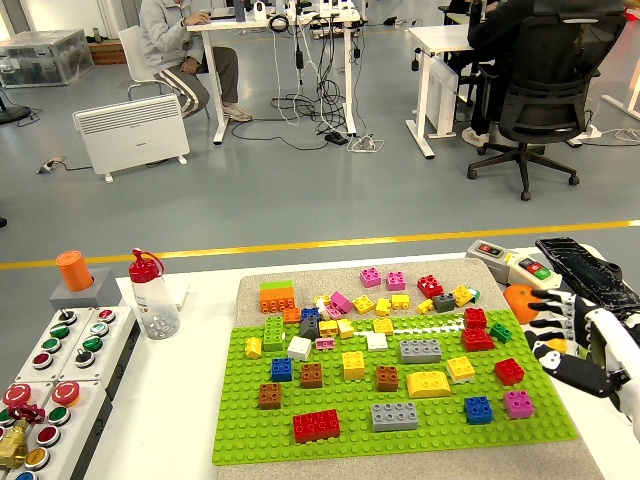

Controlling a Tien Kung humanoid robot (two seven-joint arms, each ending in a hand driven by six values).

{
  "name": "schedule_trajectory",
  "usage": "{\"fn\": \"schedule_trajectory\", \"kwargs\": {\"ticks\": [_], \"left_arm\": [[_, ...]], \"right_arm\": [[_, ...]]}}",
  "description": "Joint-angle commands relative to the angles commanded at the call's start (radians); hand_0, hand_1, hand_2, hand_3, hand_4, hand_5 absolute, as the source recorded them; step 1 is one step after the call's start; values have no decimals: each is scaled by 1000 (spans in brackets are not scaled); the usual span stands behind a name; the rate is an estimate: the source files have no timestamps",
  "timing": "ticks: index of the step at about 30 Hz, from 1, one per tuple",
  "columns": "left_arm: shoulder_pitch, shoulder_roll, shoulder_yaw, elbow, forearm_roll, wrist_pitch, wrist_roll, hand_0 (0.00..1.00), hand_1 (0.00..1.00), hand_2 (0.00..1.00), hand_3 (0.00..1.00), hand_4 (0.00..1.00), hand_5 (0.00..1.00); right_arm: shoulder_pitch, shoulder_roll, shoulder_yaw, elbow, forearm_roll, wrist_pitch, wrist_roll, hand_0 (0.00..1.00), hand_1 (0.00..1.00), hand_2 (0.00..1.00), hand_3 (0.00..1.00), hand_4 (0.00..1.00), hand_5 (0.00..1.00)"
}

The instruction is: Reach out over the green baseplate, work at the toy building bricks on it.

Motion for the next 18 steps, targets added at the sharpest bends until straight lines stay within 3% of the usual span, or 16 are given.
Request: {"fn": "schedule_trajectory", "kwargs": {"ticks": [3,4,5,10,11,16,17,18], "left_arm": [[0,0,0,0,0,0,0,678,705,738,579,342,998],[0,0,-1,0,1,0,1,678,705,738,579,342,998],[0,0,-1,0,1,1,1,678,705,736,578,341,998],[-1,0,-2,0,1,2,3,678,705,736,578,341,998],[-1,0,-2,0,0,2,3,679,704,733,577,341,998],[-3,0,-2,0,-1,4,3,679,704,733,577,341,998],[-3,0,-2,0,-1,4,3,679,704,732,577,341,998],[-3,0,-1,0,-2,4,4,679,704,732,577,341,998]], "right_arm": [[5,-8,-20,0,-38,5,-7,466,601,683,718,637,33],[18,-21,-49,0,-93,15,-21,466,601,683,718,637,33],[28,-29,-67,0,-120,22,-31,403,572,670,681,642,37],[71,-55,-151,0,-259,47,-73,403,572,670,681,642,37],[79,-56,-163,0,-279,49,-79,291,479,668,672,649,48],[126,-59,-234,0,-374,59,-112,291,479,668,672,649,48],[135,-59,-245,0,-386,61,-120,188,396,674,670,653,63],[148,-59,-262,0,-395,64,-130,188,396,674,670,653,63]]}}
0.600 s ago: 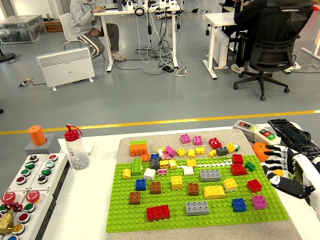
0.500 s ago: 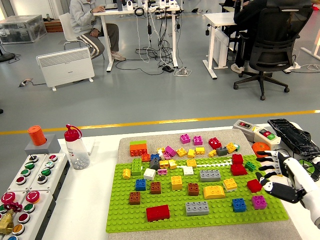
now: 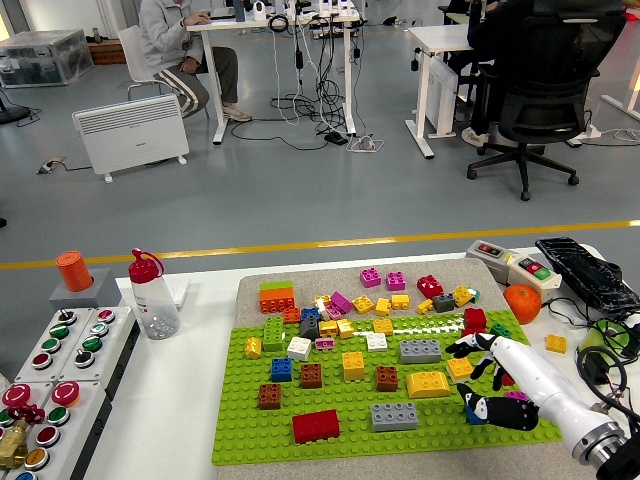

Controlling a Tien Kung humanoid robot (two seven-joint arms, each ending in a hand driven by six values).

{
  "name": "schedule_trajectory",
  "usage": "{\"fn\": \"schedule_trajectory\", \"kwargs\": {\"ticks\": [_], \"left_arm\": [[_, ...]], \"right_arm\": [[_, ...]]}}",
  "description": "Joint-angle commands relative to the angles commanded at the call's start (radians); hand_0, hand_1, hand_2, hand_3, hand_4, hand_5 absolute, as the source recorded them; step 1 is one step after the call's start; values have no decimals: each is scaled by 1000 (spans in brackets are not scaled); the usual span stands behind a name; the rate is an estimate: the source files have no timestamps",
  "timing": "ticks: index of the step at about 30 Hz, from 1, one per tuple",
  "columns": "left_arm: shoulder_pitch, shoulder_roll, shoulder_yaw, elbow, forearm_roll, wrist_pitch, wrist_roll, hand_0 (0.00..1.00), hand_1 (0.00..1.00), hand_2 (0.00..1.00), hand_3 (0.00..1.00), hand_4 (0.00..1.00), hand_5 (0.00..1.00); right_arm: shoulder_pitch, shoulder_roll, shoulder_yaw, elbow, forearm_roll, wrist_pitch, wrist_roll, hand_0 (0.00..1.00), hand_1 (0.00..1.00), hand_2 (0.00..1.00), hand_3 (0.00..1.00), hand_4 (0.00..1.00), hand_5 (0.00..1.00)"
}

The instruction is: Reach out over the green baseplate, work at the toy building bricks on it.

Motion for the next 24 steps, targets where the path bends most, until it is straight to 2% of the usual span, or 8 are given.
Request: {"fn": "schedule_trajectory", "kwargs": {"ticks": [4,5,10,11,24], "left_arm": [[-1,0,1,0,-2,1,1,679,704,732,577,341,998],[-1,0,2,0,-2,1,2,679,703,731,577,340,998],[-2,0,4,0,-4,2,4,679,703,731,577,340,998],[-2,0,5,0,-5,2,4,679,703,729,578,340,998],[-5,0,8,0,-7,4,10,679,702,726,577,339,998]], "right_arm": [[37,-1,-47,0,-18,7,-28,188,396,674,670,653,63],[48,0,-60,0,-20,8,-34,112,329,661,669,654,90],[101,9,-118,-1,-22,14,-57,112,329,661,669,654,90],[110,11,-128,-3,-19,17,-62,35,250,625,669,652,105],[204,52,-217,-74,-6,26,-97,38,226,634,673,676,141]]}}
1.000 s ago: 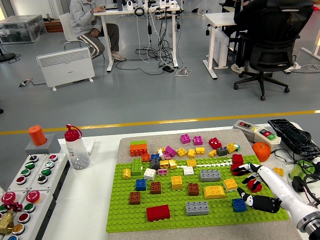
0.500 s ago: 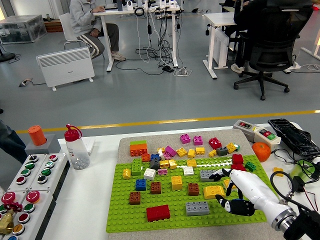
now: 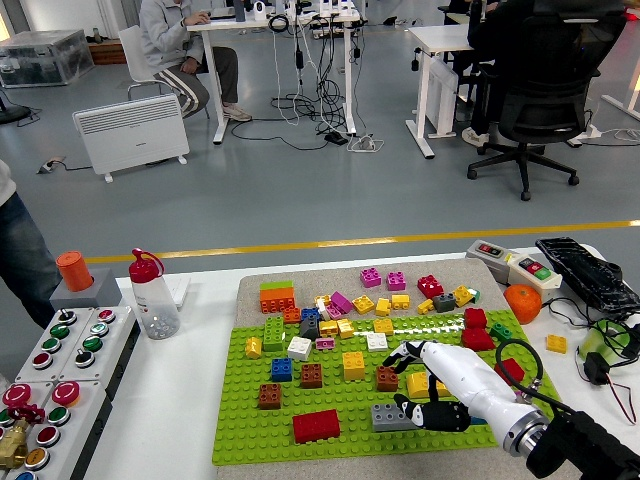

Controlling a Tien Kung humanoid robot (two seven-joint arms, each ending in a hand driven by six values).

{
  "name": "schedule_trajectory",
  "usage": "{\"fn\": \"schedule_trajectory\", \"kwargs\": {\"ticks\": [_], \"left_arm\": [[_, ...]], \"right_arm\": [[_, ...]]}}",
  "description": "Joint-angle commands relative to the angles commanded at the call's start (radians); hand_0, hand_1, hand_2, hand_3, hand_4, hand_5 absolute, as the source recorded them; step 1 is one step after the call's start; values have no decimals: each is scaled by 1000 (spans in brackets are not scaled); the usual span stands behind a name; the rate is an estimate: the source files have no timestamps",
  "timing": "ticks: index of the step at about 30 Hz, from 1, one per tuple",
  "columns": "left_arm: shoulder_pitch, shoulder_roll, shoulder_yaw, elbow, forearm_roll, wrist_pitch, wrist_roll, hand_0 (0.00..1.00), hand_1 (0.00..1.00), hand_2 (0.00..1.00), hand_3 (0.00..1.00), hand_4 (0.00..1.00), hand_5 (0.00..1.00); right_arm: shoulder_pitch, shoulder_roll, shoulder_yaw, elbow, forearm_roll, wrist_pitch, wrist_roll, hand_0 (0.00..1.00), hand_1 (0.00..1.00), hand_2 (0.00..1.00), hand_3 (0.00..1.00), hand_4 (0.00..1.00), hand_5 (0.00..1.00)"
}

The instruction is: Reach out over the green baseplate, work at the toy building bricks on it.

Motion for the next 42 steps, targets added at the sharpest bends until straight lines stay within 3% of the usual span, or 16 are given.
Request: {"fn": "schedule_trajectory", "kwargs": {"ticks": [19,42], "left_arm": [[-1,0,7,0,-7,1,2,679,701,724,578,339,998],[0,0,19,0,-15,7,8,678,701,725,578,337,998]], "right_arm": [[92,60,-87,-156,-46,82,-77,43,217,658,670,682,166],[107,74,-92,-229,-79,94,-73,42,205,652,672,712,179]]}}
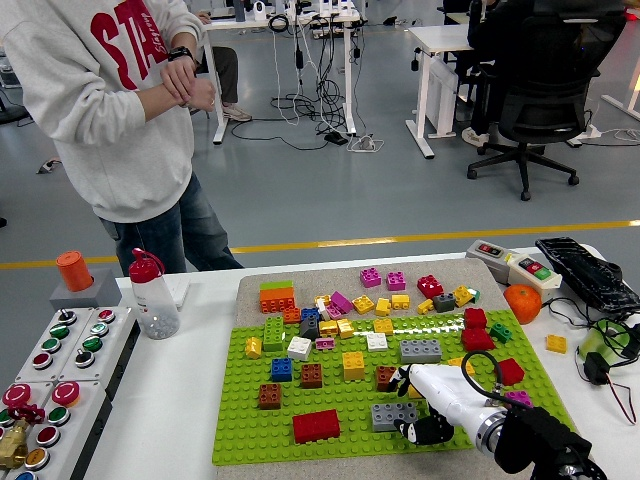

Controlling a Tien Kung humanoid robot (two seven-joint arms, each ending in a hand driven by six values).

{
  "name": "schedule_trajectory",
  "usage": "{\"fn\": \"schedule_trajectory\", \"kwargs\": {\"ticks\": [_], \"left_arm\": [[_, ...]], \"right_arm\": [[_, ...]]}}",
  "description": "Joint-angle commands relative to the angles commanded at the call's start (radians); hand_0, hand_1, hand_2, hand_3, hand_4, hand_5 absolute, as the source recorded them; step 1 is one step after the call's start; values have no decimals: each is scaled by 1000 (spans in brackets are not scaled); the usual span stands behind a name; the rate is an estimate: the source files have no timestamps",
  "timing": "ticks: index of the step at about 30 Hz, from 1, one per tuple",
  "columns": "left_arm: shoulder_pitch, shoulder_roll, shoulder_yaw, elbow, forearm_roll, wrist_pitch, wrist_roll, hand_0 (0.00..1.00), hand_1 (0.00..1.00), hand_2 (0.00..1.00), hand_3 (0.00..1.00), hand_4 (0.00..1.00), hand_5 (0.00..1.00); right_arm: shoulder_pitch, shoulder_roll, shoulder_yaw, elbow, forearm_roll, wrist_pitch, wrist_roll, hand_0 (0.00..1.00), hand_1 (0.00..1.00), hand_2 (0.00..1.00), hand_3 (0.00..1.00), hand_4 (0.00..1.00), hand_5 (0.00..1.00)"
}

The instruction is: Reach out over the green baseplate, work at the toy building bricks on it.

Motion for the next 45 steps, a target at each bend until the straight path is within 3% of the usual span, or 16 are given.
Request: {"fn": "schedule_trajectory", "kwargs": {"ticks": [29,30,45], "left_arm": [[0,0,3,0,-2,0,2,678,701,723,578,334,998],[0,0,3,0,-2,0,3,678,701,723,577,334,998],[0,0,3,0,1,-1,4,678,700,723,578,334,998]], "right_arm": [[8,4,-18,-56,-31,-9,35,46,212,656,671,724,171],[9,4,-19,-58,-33,-13,39,43,213,602,645,715,159],[9,3,-27,-65,-66,-36,73,30,214,547,564,684,104]]}}
